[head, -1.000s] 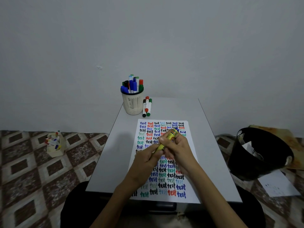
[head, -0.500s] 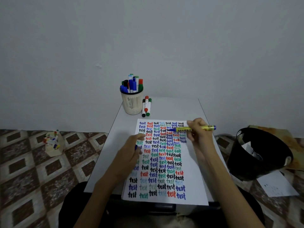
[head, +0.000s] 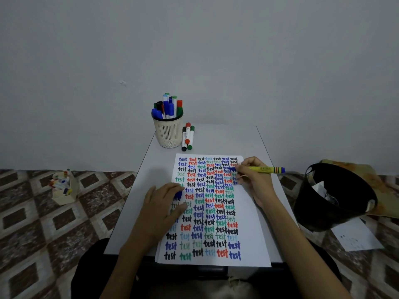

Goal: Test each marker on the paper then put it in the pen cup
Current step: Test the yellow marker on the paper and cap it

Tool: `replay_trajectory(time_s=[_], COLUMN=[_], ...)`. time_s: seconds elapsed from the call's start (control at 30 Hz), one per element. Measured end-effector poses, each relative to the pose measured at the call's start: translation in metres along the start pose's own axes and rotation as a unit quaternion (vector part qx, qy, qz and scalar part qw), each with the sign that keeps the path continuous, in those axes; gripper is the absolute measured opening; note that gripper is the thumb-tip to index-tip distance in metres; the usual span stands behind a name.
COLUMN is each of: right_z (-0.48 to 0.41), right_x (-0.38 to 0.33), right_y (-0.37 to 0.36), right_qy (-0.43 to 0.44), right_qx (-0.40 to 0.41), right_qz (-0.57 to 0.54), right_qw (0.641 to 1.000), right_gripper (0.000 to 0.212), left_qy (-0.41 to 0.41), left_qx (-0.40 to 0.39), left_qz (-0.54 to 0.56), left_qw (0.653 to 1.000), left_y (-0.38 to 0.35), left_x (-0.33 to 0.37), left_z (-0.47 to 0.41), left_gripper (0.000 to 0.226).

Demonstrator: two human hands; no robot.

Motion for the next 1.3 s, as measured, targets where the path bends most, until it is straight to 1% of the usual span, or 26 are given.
replay_trajectory(time_s=[0.07, 0.13, 0.2, 0.27, 0.33, 0.5, 0.77, 0.97, 1.13, 1.3], right_z=[0.000, 0.000, 0.000, 0.001, 0.001, -0.003, -0.008, -0.010, -0.008, -0.008], right_x=[0.000, 0.002, 0.002, -0.001, -0.004, 0.000, 0.005, 0.009, 0.006, 0.007], right_y=[0.000, -0.003, -0.004, -0.001, 0.003, 0.004, 0.007, 0.005, 0.001, 0.002], right_qy=[0.001, 0.001, 0.009, 0.024, 0.048, 0.069, 0.063, 0.064, 0.073, 0.076], right_qx=[-0.010, -0.012, 0.006, 0.041, 0.073, 0.068, 0.067, 0.060, 0.051, 0.043], right_qz=[0.006, 0.034, 0.080, 0.122, 0.158, 0.217, 0.224, 0.258, 0.250, 0.245], right_qw=[1.000, 0.999, 0.997, 0.991, 0.984, 0.971, 0.970, 0.962, 0.964, 0.966], right_gripper=[0.022, 0.022, 0.027, 0.035, 0.039, 0.039, 0.038, 0.037, 0.041, 0.036], left_qy=[0.009, 0.014, 0.016, 0.017, 0.018, 0.016, 0.015, 0.015, 0.017, 0.020], left_qx=[-0.005, -0.008, -0.008, -0.008, -0.008, -0.014, -0.013, -0.012, -0.013, -0.020], left_qz=[-0.003, -0.007, -0.007, -0.005, -0.006, -0.016, -0.011, -0.010, -0.012, -0.016], left_qw=[1.000, 1.000, 1.000, 1.000, 1.000, 1.000, 1.000, 1.000, 1.000, 0.999], left_y=[-0.001, 0.000, 0.000, 0.000, 0.000, -0.003, -0.002, -0.002, -0.002, -0.002], left_x=[-0.001, -0.002, -0.002, -0.002, -0.002, -0.004, -0.003, -0.003, -0.004, -0.004], left_z=[0.000, 0.000, 0.000, 0.000, 0.000, 0.000, 0.000, 0.000, 0.000, -0.001], left_gripper=[0.070, 0.070, 0.069, 0.068, 0.067, 0.067, 0.066, 0.069, 0.068, 0.067])
Point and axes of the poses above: each hand's wrist, its own z-axis away from the middle knuckle, its own y-axis out of the back of the hand, x = y × z, the point moved 6 cm from there along -z, towards the middle knuckle, and after that the axes turned 13 degrees about -y, right-handed, at the moved point
